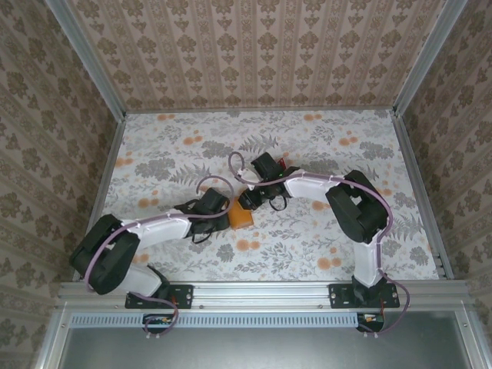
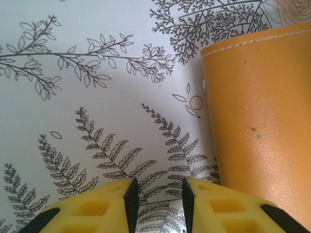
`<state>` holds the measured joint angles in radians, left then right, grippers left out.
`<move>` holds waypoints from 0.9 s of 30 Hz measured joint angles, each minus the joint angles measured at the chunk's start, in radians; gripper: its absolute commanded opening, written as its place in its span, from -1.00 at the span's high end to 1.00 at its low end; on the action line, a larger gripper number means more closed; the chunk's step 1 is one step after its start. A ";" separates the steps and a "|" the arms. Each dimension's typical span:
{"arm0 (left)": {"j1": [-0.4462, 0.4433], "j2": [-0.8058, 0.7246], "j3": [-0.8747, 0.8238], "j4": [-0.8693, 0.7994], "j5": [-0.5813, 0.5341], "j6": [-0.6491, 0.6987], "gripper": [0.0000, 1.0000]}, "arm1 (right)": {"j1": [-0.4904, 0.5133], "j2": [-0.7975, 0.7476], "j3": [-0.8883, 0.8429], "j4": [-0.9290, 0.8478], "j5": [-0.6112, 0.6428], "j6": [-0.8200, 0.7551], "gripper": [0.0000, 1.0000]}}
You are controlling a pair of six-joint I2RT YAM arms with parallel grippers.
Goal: Put the credit cards into the card holder
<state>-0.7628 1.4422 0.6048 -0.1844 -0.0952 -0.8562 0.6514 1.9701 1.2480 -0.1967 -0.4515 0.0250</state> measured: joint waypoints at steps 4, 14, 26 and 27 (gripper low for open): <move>-0.018 0.029 0.040 -0.045 -0.035 -0.005 0.35 | 0.000 0.000 0.003 -0.014 -0.001 -0.026 0.43; -0.008 -0.014 0.030 -0.065 -0.004 -0.008 0.34 | -0.016 -0.074 0.003 -0.064 0.022 -0.008 0.11; 0.045 -0.076 0.017 -0.069 0.003 -0.039 0.24 | 0.029 -0.201 0.077 -0.309 0.276 0.214 0.09; 0.057 -0.076 0.017 -0.069 0.006 -0.041 0.23 | 0.048 -0.194 0.086 -0.337 0.298 0.224 0.09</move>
<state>-0.7059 1.3659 0.6220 -0.2539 -0.0895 -0.8970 0.6994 1.7763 1.3338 -0.5335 -0.1535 0.2493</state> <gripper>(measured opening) 0.377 0.451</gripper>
